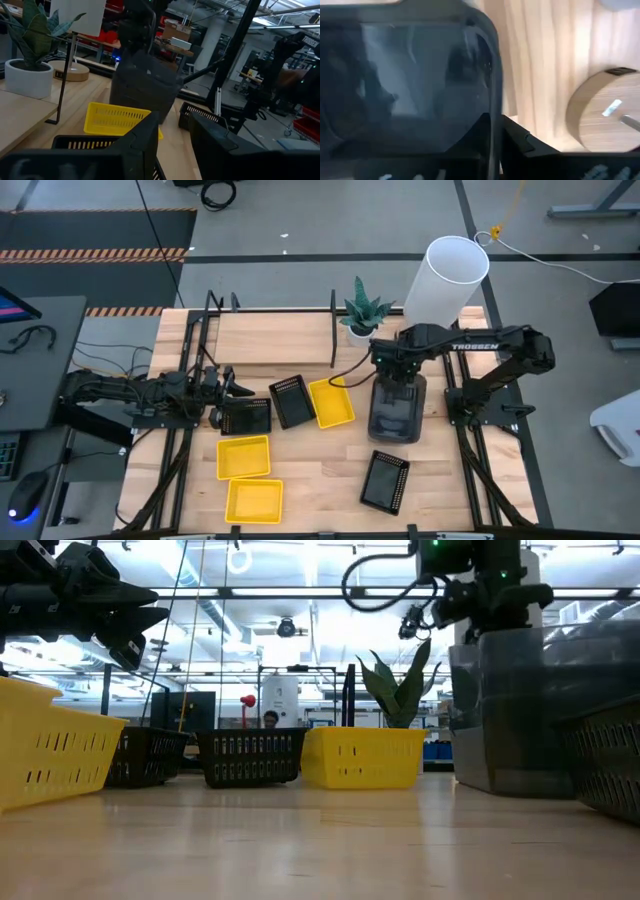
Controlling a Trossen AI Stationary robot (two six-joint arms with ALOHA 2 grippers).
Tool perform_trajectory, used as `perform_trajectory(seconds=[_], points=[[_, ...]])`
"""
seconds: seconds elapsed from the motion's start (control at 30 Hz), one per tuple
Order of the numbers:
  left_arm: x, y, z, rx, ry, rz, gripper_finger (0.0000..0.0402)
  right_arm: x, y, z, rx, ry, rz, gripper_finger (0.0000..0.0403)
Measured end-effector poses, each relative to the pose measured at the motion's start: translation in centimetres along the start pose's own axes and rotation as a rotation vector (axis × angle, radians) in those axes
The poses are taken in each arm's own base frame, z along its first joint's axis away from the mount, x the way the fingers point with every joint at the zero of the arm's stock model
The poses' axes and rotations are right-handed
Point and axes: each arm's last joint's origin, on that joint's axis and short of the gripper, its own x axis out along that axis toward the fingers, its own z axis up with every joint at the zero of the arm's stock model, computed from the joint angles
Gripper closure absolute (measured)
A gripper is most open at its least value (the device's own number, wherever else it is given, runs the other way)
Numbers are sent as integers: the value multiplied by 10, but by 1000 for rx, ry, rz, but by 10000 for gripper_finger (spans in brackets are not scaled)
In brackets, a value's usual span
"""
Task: Stack baskets on shelf by color
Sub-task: Stack the black transparent bin into the stacked black transparent bins, then put the stacked black transparent bins on the shelf
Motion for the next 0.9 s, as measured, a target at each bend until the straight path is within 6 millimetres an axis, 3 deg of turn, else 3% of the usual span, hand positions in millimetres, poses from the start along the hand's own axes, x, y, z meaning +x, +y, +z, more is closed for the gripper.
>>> perform_trajectory(seconds=[0.2, 0.33, 0.6, 0.77, 0.9], points=[[0, 0, 0, 0, 0, 0, 285, 25, 2, -2, -22, 4, -7, 327], [0, 0, 0, 0, 0, 0, 285, 29, 2, -1, -21, 7, -12, 284], [0, 0, 0, 0, -1, 0, 285, -3, 3, 4, 60, -7, -8, 203], [0, 0, 0, 0, 0, 0, 285, -10, 24, 8, 50, -58, 5, 189], [0, 0, 0, 0, 0, 0, 285, -7, 57, 8, 38, -74, 36, 193]])
